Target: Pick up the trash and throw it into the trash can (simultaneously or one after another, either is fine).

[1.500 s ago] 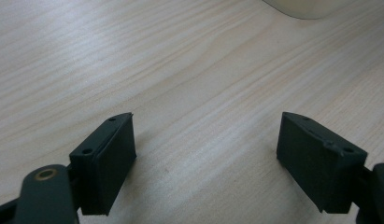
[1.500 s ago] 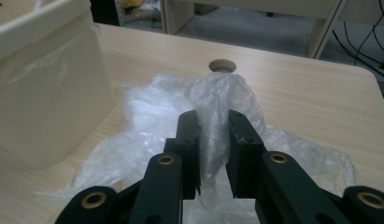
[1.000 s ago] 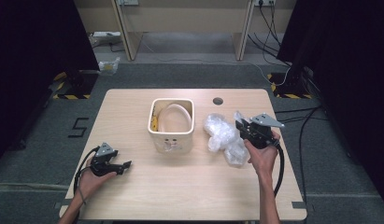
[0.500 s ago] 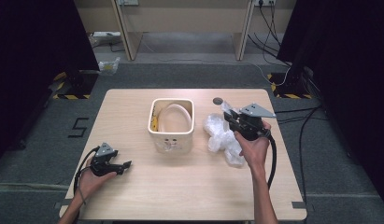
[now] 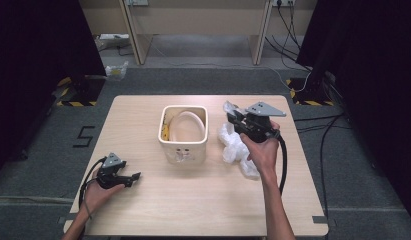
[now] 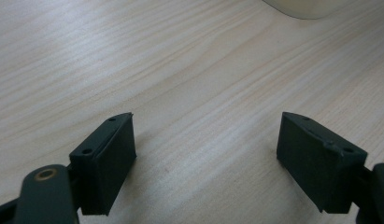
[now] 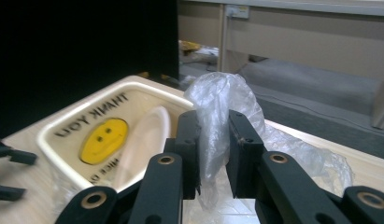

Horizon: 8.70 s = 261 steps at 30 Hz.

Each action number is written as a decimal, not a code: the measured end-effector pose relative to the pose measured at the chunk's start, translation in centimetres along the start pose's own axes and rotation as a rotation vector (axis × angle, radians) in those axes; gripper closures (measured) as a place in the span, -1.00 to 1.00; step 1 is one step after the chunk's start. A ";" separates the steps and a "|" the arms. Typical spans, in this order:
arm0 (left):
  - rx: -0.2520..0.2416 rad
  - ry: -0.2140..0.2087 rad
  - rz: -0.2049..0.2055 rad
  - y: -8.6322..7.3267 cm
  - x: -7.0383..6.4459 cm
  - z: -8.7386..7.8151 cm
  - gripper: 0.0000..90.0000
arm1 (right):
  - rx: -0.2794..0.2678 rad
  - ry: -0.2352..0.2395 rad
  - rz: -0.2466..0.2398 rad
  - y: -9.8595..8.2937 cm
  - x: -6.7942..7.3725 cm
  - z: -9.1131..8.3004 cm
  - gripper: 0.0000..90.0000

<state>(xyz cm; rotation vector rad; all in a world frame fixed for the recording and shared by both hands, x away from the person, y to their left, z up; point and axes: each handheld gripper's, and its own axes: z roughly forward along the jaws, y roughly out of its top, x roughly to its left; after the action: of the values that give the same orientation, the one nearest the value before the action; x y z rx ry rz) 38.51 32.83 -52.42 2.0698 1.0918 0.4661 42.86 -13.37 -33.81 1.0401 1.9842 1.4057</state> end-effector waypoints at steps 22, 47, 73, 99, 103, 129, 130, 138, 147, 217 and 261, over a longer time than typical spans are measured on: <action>0.000 0.000 0.001 0.0 0.0 0.0 -0.59 | 0.036 0.192 -0.053 3.2 6.2 5.9 0.71; -0.001 0.000 0.001 0.0 0.0 0.0 -0.59 | 0.143 0.301 -0.066 2.3 9.4 10.9 0.69; 0.000 0.000 0.000 0.0 0.0 0.0 -0.59 | 0.232 0.239 -0.078 0.6 8.9 12.5 0.25; 0.000 0.000 0.000 0.0 0.0 0.0 -0.59 | 0.212 0.133 -0.036 1.2 5.9 10.3 -0.13; 0.000 0.000 0.000 0.0 0.0 0.0 -0.59 | 0.191 0.110 -0.026 1.3 4.9 9.0 -0.18; 0.000 0.000 0.000 0.0 0.0 0.0 -0.59 | 0.198 -0.023 0.026 -2.2 -0.9 4.4 -0.44; -0.001 0.001 0.000 0.0 0.0 0.0 -0.59 | 0.200 -0.027 0.030 -2.4 -1.0 4.4 -0.47; 0.001 0.000 0.002 0.0 0.0 0.0 -0.59 | 0.220 -0.038 0.023 -3.6 -1.5 4.5 -0.48; 0.000 0.000 0.000 0.0 0.0 0.0 -0.59 | 0.245 -0.047 0.033 -5.3 -2.1 4.9 -0.51; 0.000 0.000 0.000 0.0 0.0 0.0 -0.59 | 0.370 -0.168 -0.021 -11.3 -3.9 6.9 0.57; 0.001 0.000 0.002 0.0 0.0 0.0 -0.59 | 0.163 -0.121 -0.041 -3.3 -2.3 2.2 0.57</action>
<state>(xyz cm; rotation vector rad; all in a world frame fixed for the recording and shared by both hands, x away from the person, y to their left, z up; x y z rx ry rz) 38.52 32.84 -52.41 2.0721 1.0907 0.4664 44.82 -14.60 -37.76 1.1202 2.0456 1.1466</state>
